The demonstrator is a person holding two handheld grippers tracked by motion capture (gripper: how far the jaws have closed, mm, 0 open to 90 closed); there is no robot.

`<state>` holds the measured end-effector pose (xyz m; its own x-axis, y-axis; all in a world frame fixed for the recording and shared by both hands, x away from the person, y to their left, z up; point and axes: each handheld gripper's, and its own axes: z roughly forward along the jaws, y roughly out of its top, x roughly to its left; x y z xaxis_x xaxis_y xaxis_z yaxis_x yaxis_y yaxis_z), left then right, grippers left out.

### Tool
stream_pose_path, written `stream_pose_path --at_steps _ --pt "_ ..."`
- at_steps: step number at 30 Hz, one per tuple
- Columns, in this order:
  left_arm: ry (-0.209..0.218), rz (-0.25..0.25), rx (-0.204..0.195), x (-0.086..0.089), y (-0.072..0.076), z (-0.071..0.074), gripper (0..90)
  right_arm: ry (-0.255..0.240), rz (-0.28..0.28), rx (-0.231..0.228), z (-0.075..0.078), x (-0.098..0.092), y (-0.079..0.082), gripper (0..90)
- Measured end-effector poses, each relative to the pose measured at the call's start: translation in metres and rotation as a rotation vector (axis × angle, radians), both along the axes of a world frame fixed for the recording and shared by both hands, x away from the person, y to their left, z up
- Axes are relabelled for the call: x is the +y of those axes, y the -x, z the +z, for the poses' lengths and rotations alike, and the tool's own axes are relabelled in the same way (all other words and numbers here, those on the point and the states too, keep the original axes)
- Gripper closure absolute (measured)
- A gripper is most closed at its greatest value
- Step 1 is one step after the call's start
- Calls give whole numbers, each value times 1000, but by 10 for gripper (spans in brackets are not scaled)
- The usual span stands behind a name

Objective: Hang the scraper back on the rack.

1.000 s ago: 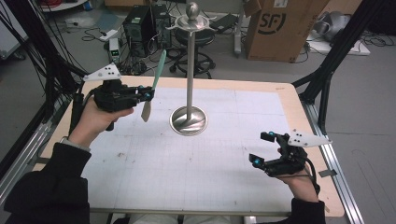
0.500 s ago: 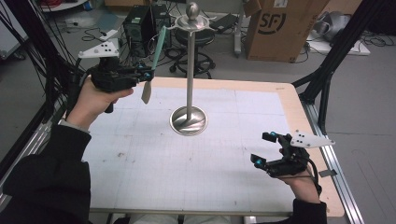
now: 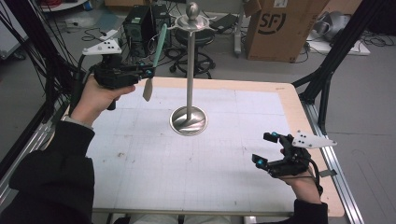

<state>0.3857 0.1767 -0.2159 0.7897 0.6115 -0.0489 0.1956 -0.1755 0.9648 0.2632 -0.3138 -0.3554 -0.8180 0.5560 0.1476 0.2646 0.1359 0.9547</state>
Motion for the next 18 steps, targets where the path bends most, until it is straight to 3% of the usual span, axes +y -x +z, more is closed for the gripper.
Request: stream_pose_path --at_steps 18 --pt "-26 -4 15 -12 -5 -7 802 -5 -3 3 -1 -2 -1 38"
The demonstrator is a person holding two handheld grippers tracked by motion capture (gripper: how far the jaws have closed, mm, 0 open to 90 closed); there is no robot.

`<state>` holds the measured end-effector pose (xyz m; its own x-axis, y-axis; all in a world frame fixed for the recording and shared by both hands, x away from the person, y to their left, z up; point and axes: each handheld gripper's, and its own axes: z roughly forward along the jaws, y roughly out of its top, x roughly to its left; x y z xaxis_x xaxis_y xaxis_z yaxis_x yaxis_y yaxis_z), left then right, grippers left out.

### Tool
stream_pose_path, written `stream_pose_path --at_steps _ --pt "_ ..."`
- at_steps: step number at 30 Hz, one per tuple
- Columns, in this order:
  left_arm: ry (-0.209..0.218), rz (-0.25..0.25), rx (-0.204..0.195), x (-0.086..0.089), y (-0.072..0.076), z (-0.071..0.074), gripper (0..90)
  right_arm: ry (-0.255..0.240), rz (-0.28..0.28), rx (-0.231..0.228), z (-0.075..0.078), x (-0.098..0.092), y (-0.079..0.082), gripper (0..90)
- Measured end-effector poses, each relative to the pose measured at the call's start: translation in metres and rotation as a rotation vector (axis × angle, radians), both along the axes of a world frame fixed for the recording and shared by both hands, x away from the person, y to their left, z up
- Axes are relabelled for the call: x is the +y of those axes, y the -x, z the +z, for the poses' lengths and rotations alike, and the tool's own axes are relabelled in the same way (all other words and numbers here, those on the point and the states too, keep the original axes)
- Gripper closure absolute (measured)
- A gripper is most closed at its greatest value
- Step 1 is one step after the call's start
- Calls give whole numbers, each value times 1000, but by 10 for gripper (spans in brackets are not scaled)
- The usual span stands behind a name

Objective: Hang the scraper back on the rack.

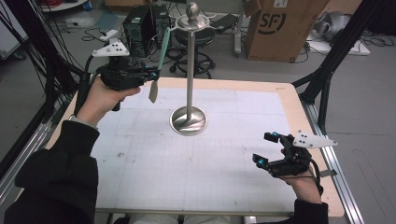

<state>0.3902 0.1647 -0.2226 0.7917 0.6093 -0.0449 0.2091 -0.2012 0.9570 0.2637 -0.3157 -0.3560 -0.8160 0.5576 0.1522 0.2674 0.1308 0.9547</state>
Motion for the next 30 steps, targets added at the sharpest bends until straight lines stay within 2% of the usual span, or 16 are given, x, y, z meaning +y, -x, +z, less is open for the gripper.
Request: stream_pose_path --at_steps 3,10,12,20,26,30 --pt "4 -9 7 -3 0 -1 801 2 3 -2 0 0 0 38" --pt "-5 -2 -9 -10 -2 -4 789 -2 1 0 0 0 0 38" --pt "-12 0 -21 -10 -1 -6 725 -2 2 -1 1 1 -1 38" --pt "17 -11 -54 -5 11 -17 556 -2 13 4 0 4 -5 38" --pt "53 -54 -75 8 30 -33 448 0 10 5 0 4 -5 38" --pt "76 -67 -92 18 43 -48 289 3 10 4 -1 4 -4 38"
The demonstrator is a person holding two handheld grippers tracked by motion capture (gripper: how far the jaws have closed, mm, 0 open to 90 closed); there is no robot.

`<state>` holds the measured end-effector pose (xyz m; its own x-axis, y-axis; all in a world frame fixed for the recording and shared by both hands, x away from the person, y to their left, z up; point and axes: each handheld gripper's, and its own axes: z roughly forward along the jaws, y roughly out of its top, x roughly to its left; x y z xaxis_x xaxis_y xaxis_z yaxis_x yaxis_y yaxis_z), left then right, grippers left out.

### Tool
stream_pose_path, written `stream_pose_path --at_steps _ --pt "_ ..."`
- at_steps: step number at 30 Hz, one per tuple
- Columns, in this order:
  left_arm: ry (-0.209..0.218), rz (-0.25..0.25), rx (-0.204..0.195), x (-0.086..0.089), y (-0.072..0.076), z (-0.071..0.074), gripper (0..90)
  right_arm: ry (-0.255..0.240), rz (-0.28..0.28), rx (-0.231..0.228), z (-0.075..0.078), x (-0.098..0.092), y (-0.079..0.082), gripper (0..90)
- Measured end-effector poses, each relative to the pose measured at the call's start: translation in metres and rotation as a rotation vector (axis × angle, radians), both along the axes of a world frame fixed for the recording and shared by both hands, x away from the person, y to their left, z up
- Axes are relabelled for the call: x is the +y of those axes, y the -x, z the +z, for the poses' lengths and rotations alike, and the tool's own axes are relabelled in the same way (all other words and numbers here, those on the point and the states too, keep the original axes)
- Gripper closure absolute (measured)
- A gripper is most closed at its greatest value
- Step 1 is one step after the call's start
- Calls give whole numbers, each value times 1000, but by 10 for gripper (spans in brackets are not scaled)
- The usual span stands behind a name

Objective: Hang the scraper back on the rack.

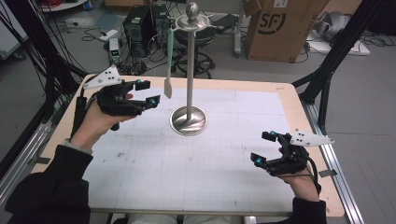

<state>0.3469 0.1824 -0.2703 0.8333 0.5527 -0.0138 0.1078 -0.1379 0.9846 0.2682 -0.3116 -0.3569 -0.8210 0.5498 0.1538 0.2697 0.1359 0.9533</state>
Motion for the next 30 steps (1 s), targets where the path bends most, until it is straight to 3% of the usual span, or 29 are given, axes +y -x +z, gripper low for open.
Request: stream_pose_path --at_steps 3,8,12,16,22,25,27,30 --pt "25 -17 -27 8 11 -13 203 -2 -8 -4 0 -1 1 38" --pt "18 -47 -32 16 25 -34 106 -16 -28 -26 0 -2 4 38" --pt "40 -66 -38 18 36 -48 76 -21 -37 -26 -1 -3 6 38" --pt "35 -68 -35 20 45 -62 64 -25 -48 -31 -2 -5 7 38" --pt "-10 -41 -33 22 58 -83 64 -33 -61 -38 -4 -6 6 38" --pt "-3 -33 -42 27 63 -92 64 -40 -72 -46 -5 -6 6 38" --pt "-42 -1 -38 31 64 -95 64 -46 -80 -51 -6 -6 4 38" --pt "-1 36 -39 42 65 -95 64 -47 -102 -53 -9 -7 3 38"
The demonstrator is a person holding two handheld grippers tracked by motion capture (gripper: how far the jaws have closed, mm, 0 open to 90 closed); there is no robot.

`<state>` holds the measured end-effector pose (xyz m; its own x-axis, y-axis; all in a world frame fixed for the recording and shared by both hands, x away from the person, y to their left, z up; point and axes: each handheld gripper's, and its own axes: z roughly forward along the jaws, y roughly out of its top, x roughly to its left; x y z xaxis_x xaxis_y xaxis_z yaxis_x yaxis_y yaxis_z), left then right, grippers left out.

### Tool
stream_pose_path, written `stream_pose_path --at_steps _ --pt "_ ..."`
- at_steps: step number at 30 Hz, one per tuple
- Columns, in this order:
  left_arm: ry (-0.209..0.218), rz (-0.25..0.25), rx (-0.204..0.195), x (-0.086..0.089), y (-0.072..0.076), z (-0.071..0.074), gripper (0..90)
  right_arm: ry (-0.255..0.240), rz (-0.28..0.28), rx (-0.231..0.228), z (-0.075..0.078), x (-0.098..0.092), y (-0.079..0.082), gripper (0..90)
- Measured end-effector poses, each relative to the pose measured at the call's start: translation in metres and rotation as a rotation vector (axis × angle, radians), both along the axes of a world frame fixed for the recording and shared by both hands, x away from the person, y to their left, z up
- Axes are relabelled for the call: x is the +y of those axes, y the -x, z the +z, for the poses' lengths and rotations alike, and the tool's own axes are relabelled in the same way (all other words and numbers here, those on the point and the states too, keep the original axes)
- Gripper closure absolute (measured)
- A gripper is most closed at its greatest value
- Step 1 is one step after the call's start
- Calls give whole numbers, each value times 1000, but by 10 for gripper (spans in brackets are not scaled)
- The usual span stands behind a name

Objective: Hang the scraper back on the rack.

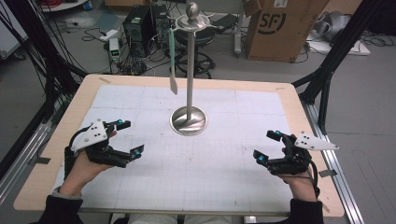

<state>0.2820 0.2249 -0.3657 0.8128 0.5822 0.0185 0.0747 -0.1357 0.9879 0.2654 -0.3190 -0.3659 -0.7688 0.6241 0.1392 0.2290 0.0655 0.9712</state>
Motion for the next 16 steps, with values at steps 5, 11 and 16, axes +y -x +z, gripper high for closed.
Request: stream_pose_path --at_steps 5,11,16 --pt "16 74 14 20 -3 -5 64 -6 -41 3 -9 -4 -3 37" --pt "18 109 41 25 -7 -12 64 -8 -76 21 -18 -6 -7 37" --pt "16 103 57 24 -9 -15 64 -4 -84 25 -20 -6 -7 37"
